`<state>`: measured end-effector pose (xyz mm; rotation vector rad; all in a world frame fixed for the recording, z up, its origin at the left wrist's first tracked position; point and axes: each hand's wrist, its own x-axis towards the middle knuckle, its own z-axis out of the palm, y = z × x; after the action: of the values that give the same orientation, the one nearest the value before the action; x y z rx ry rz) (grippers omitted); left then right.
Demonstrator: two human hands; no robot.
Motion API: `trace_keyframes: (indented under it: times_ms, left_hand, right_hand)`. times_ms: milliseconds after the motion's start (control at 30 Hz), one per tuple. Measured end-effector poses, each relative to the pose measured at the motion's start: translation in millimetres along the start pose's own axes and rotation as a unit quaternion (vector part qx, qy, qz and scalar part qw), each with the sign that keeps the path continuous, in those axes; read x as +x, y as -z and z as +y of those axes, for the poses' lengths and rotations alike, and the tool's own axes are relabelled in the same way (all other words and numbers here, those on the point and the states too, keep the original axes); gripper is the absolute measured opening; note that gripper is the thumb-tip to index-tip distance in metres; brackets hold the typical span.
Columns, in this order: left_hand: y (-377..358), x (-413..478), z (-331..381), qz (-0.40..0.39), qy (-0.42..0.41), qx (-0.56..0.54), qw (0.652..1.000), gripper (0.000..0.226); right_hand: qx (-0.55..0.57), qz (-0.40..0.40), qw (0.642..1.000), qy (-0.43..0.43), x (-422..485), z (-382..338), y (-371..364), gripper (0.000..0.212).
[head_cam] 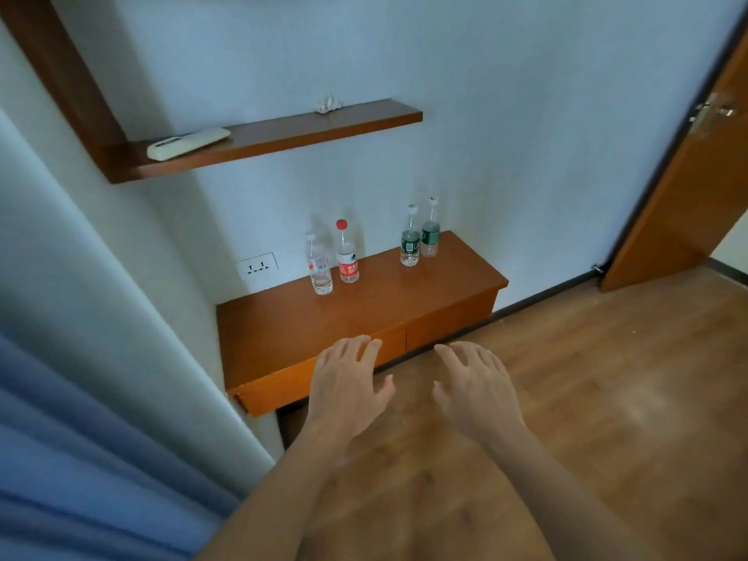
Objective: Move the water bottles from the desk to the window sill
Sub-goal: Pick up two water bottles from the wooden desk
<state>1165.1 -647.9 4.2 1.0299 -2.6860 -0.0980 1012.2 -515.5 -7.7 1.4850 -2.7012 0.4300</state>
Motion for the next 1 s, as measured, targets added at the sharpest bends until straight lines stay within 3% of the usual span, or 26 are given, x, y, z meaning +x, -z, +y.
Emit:
trace_keyframes:
  times_ms: [267,733,1000]
  left_hand:
    - [-33.4,72.4,-16.8,-0.007,0.035,0.009,0.999,0.058]
    - [-102.6,232.3,-119.8,-0.010,0.113,-0.003,0.993,0.061]
    - [-131.2,287.5,-197.8,-0.012,0.244,-0.056,0.968,0.057]
  right_hand:
    - [0.007,-0.015,1.000,0.022,95.5,15.5,-27.7,0.059]
    - [0.027,-0.049,0.994,0.097,310.0,3.7,-94.5,0.060]
    - [0.072,-0.079,0.988,0.110,426.0,-16.3,-142.3,0.057]
